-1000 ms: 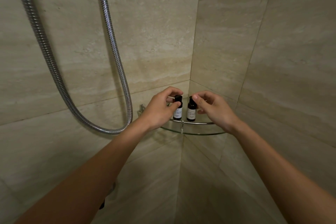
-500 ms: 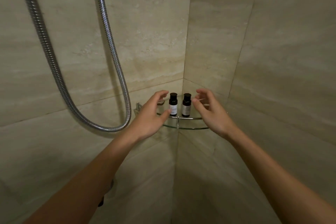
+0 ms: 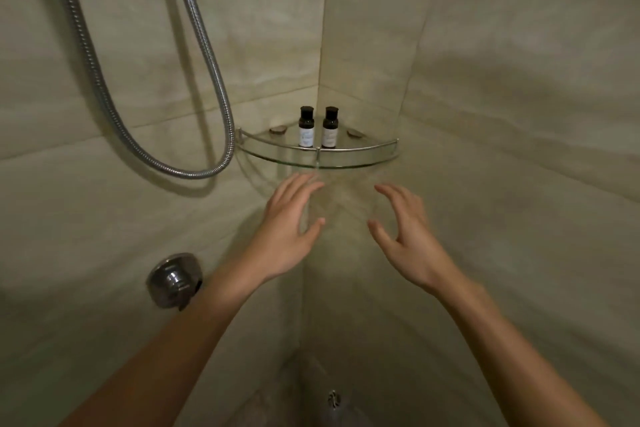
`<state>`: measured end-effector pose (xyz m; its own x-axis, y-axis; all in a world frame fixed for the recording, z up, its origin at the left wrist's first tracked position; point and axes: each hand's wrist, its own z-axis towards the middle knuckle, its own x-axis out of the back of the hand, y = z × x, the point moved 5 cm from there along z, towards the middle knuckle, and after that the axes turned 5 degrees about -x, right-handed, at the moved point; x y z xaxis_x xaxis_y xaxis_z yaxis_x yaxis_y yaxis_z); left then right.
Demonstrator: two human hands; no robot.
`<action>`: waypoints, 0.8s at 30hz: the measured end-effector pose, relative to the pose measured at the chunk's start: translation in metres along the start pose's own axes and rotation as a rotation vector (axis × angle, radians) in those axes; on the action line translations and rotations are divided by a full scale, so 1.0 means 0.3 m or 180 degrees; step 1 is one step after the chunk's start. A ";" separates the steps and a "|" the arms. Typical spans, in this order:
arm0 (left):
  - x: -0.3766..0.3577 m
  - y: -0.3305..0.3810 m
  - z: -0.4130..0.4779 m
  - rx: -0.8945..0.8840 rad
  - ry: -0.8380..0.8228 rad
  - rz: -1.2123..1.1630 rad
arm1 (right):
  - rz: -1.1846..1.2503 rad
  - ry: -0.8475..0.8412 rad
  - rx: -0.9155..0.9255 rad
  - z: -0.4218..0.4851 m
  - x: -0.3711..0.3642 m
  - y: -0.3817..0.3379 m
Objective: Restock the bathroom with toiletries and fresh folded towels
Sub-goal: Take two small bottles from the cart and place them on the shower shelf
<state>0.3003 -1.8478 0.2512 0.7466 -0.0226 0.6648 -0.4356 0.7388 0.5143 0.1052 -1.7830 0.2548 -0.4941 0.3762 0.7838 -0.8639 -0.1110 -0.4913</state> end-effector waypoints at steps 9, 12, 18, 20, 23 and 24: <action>-0.233 0.228 -0.146 -0.0228 -0.0555 -0.0035 | -0.0280 0.0176 -0.0618 -0.376 0.117 0.163; -0.346 0.333 -0.200 -0.0359 -0.0790 -0.0062 | -0.0272 0.0199 -0.0866 -0.545 0.172 0.236; -0.608 0.606 -0.353 -0.0446 -0.1243 -0.0482 | -0.0232 0.0355 -0.1490 -0.956 0.313 0.388; -0.696 0.711 -0.423 -0.0568 -0.1411 -0.0539 | -0.0243 0.0401 -0.1692 -1.104 0.359 0.433; -0.811 0.865 -0.541 -0.0737 -0.1711 -0.0602 | -0.0206 0.0457 -0.2032 -1.327 0.417 0.487; -0.844 0.913 -0.579 -0.0806 -0.1805 -0.0616 | -0.0186 0.0473 -0.2144 -1.397 0.433 0.500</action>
<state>0.0792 -1.5229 0.1297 0.3884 -0.4722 0.7913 -0.1361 0.8199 0.5561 -0.0474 -1.3653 0.1237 -0.3884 0.4915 0.7795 -0.6159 0.4907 -0.6163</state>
